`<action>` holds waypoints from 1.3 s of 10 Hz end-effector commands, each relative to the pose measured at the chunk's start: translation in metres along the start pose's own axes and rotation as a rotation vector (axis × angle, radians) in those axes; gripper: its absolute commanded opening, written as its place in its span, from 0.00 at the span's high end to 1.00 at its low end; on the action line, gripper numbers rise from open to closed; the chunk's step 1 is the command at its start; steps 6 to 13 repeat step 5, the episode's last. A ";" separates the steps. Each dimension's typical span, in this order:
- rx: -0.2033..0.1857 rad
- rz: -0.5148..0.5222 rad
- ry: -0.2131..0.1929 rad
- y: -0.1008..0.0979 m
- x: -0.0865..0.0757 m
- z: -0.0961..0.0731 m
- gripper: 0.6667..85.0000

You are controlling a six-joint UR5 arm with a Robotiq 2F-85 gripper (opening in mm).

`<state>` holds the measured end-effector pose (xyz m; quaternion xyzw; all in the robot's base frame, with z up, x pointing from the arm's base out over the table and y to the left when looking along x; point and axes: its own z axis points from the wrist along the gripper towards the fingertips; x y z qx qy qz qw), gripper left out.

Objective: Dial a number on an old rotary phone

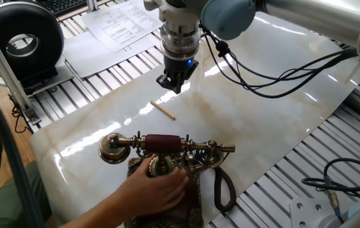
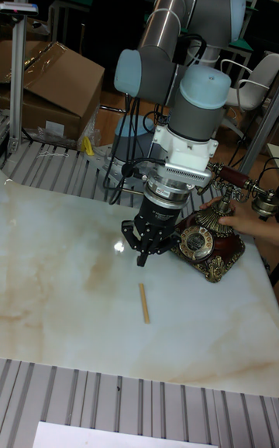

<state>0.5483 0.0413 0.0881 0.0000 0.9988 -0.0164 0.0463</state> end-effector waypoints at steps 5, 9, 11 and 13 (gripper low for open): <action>0.009 -0.001 0.002 -0.003 0.000 0.000 0.99; 0.009 -0.001 0.002 -0.003 0.000 0.000 0.99; 0.009 -0.001 0.002 -0.003 0.000 0.000 0.99; 0.009 -0.001 0.002 -0.003 0.000 0.000 0.99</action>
